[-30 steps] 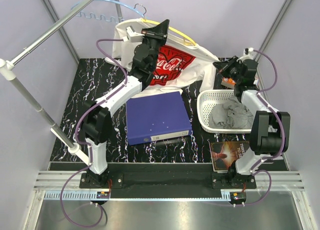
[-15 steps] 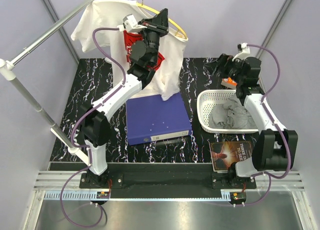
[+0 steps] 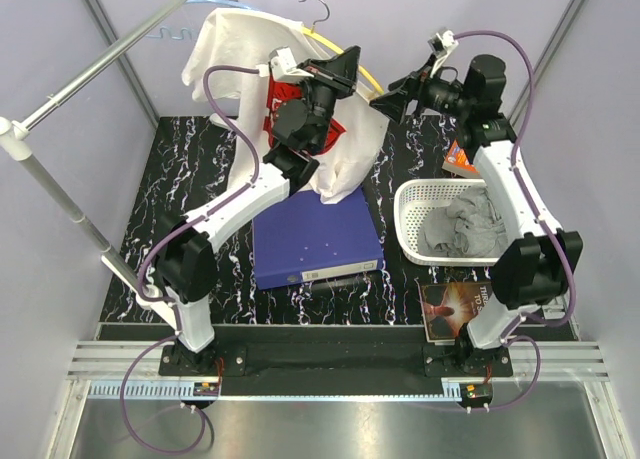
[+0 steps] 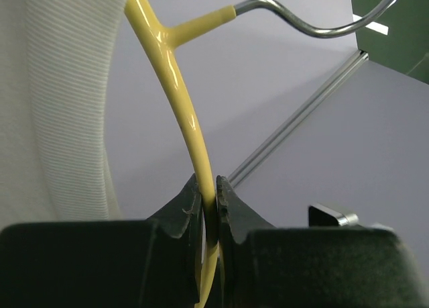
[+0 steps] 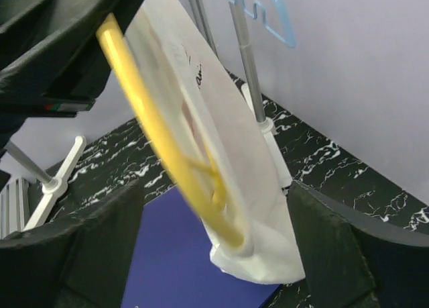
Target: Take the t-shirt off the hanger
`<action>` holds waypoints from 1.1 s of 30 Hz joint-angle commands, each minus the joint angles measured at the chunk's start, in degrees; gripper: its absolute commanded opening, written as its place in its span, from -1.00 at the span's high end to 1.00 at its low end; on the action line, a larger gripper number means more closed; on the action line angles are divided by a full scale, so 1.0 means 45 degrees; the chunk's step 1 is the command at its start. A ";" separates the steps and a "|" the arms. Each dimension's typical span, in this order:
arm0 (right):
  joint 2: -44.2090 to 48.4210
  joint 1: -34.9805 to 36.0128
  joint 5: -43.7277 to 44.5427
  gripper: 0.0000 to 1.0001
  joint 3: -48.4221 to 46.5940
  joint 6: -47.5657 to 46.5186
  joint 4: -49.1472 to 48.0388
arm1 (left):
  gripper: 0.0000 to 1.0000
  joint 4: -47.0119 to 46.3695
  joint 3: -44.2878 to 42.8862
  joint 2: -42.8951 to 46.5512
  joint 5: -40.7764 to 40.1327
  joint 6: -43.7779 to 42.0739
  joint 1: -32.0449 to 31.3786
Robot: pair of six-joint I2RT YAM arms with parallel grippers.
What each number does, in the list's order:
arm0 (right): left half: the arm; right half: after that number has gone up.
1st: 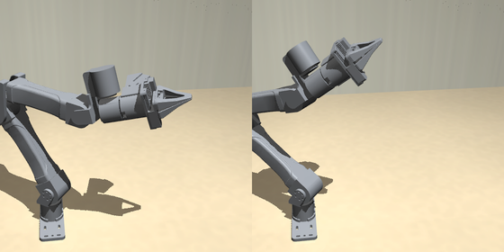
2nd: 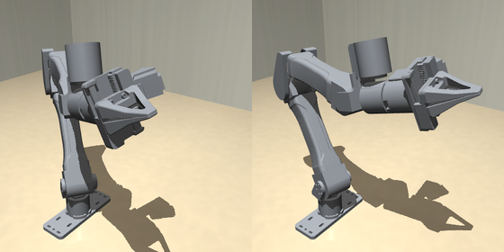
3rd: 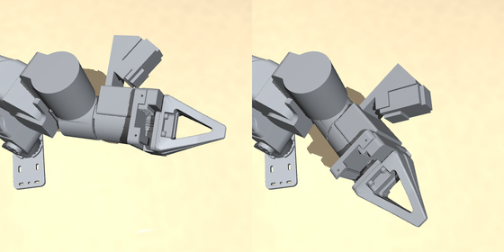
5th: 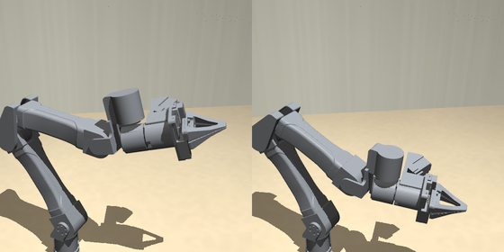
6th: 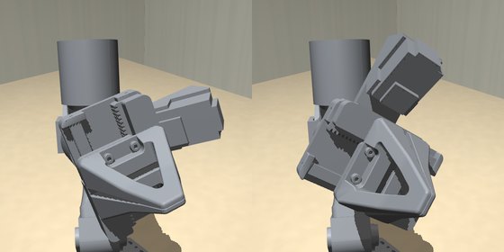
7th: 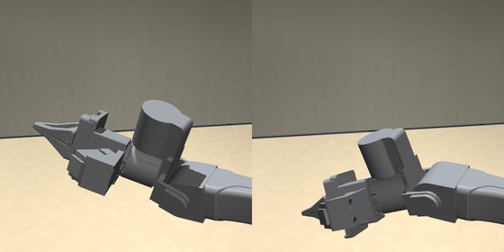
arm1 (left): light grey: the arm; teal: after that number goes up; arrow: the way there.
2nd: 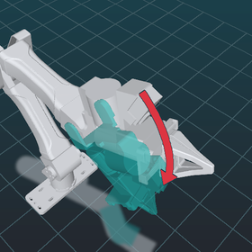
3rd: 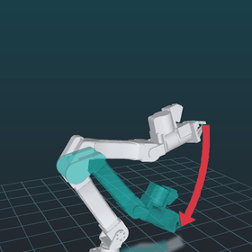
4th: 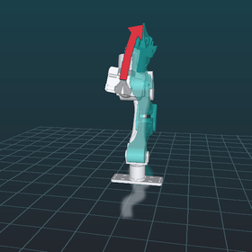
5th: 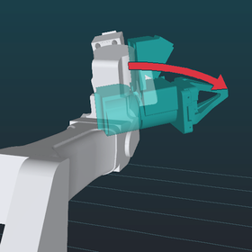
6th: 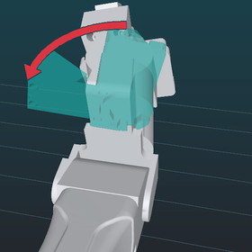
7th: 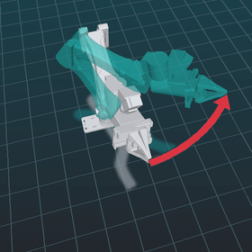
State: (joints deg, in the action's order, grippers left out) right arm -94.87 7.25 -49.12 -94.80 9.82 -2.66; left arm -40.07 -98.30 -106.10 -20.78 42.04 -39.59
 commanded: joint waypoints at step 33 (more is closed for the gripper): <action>0.1609 0.0714 0.1191 1.00 0.0989 -0.2125 0.0883 | -0.04 0.8285 0.1523 0.5026 0.2466 -0.3855 0.1023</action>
State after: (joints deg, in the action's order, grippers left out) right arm -94.19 10.33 -41.43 -89.71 -0.10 8.08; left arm -22.85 -80.27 -81.84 -8.23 33.10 -37.45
